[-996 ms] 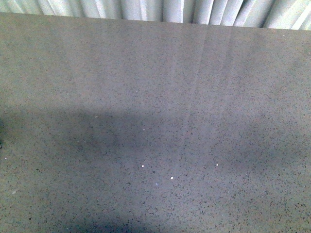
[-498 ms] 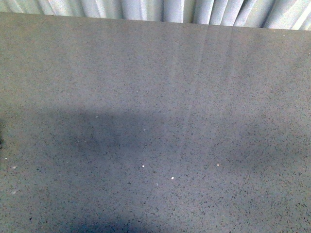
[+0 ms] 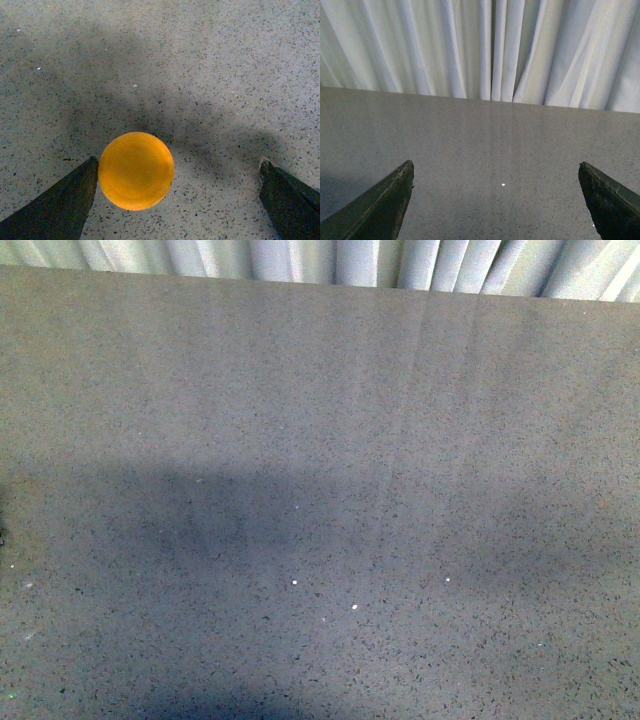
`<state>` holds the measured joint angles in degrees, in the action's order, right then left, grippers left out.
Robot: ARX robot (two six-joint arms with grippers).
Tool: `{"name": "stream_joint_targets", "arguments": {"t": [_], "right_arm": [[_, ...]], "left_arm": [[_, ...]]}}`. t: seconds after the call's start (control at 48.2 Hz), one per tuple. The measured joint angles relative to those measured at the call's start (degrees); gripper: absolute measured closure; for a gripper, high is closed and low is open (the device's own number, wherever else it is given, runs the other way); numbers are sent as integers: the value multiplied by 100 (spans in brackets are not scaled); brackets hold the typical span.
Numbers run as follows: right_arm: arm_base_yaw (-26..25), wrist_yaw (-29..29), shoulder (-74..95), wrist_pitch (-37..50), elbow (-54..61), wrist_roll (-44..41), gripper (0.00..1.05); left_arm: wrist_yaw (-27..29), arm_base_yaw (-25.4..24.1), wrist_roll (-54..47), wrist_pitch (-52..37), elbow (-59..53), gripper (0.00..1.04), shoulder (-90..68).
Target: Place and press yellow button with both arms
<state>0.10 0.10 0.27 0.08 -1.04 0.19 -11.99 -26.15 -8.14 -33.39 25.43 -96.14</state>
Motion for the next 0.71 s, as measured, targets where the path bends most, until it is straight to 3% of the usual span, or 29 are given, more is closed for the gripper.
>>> {"name": "stream_joint_targets", "arguments": {"t": [0.602, 0.706], "right_arm": [[0, 0, 0, 0, 0, 0, 9], [0, 0, 0, 0, 0, 0, 9]], "left_arm": [[129, -111, 24, -7, 328, 9, -461], [129, -127, 13, -33, 328, 19, -494]]}}
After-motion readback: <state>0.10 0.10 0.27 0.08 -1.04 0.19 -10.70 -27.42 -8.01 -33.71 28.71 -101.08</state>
